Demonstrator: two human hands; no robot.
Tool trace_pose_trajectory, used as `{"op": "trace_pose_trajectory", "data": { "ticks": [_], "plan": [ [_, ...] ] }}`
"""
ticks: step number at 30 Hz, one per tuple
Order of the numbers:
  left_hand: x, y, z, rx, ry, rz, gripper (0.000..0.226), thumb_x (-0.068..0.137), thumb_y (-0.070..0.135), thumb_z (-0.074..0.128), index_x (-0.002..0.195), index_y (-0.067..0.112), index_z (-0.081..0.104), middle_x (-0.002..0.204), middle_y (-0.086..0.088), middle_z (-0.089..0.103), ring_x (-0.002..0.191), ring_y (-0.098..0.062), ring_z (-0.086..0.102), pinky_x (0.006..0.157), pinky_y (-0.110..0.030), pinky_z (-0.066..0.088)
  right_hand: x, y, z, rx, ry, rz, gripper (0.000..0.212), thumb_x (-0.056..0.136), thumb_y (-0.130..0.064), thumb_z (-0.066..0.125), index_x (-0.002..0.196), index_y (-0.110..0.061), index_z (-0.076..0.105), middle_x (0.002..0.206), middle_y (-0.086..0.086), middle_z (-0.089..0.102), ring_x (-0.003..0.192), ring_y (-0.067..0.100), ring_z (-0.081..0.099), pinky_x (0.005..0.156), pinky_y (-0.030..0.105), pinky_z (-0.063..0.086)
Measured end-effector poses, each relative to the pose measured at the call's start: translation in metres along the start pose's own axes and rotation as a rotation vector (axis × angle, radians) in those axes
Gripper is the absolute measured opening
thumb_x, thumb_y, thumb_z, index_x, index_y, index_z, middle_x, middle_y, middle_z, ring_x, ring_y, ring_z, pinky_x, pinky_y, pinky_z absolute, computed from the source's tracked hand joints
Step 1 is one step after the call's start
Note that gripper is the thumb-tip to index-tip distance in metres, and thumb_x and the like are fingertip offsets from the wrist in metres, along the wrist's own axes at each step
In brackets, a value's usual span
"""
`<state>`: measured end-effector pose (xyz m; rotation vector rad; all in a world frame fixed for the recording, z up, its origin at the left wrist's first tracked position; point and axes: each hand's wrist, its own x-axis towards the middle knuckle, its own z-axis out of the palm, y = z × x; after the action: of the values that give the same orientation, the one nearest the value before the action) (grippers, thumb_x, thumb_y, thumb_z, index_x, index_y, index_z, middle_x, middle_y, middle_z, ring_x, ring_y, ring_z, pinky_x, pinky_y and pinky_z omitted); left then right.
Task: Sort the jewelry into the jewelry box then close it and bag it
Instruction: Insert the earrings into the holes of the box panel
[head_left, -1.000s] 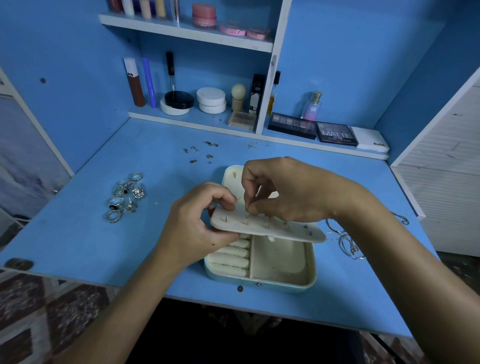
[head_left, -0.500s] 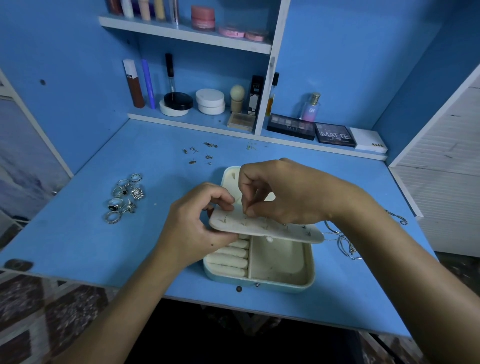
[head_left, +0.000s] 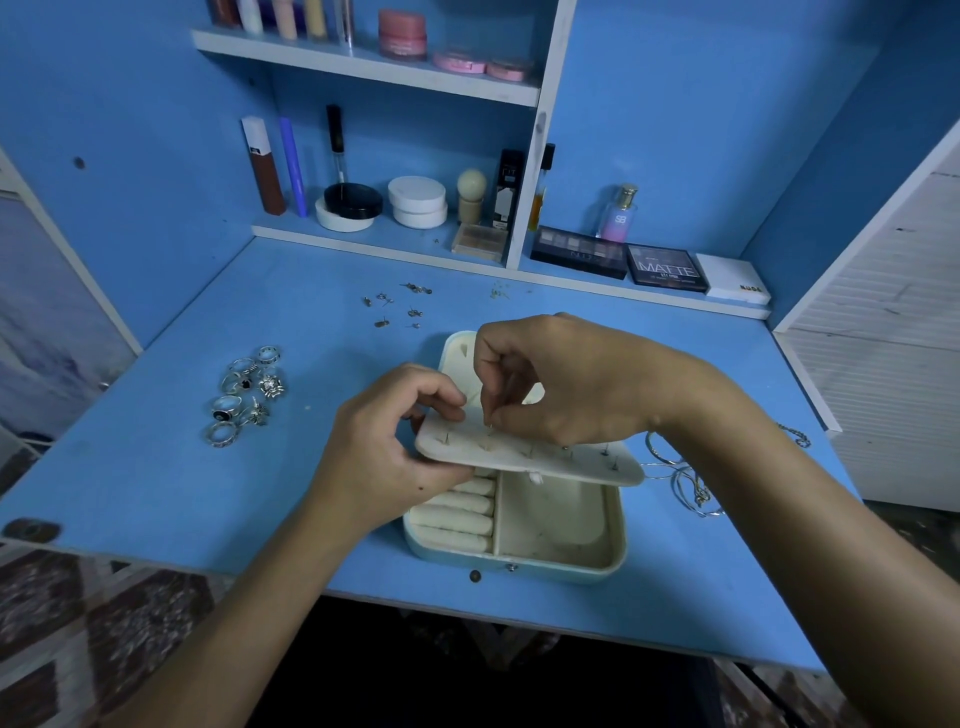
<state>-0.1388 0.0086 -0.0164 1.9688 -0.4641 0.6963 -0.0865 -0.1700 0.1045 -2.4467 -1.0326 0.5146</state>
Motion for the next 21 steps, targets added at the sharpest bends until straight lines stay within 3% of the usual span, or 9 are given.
{"op": "trace_pose_trajectory", "data": {
  "ticks": [5,10,16,21],
  "plan": [
    [0.0000,0.0005,-0.0005,-0.011,0.001,0.000,0.042,0.060,0.022,0.082,0.096,0.016,0.063,0.093,0.011,0.065,0.087,-0.007,0.069,0.069,-0.036,0.054,0.0012,-0.0004,0.0009,-0.011,-0.001,0.002,0.021,0.082,-0.013,0.069,0.084,-0.026,0.054,0.084,-0.012,0.072,0.080,0.003,0.067,0.080,0.033,0.056],
    [-0.0004,-0.0003,-0.0001,0.030,0.000,0.017,0.043,0.057,0.013,0.087,0.094,0.009,0.064,0.090,0.005,0.067,0.085,-0.006,0.068,0.069,-0.033,0.053,0.0031,-0.0006,0.0027,-0.031,-0.007,0.009,0.024,0.081,-0.015,0.069,0.079,-0.030,0.050,0.084,-0.011,0.071,0.079,0.004,0.067,0.080,0.038,0.057],
    [0.0002,0.0030,-0.0004,0.024,0.012,0.011,0.040,0.061,0.025,0.082,0.092,0.007,0.064,0.088,0.004,0.068,0.085,-0.005,0.068,0.067,-0.034,0.053,0.0041,-0.0010,0.0038,-0.051,-0.005,0.013,0.025,0.079,-0.016,0.068,0.077,-0.030,0.048,0.084,-0.008,0.071,0.080,0.008,0.066,0.079,0.041,0.056],
    [-0.0012,0.0030,-0.0008,0.010,0.023,-0.002,0.043,0.057,0.018,0.087,0.092,0.010,0.063,0.088,0.005,0.068,0.084,-0.005,0.068,0.066,-0.036,0.054,0.0044,-0.0022,0.0046,-0.060,-0.018,0.024,0.027,0.079,-0.015,0.069,0.077,-0.030,0.047,0.084,-0.010,0.072,0.080,0.008,0.066,0.079,0.038,0.057]
  ]
}}
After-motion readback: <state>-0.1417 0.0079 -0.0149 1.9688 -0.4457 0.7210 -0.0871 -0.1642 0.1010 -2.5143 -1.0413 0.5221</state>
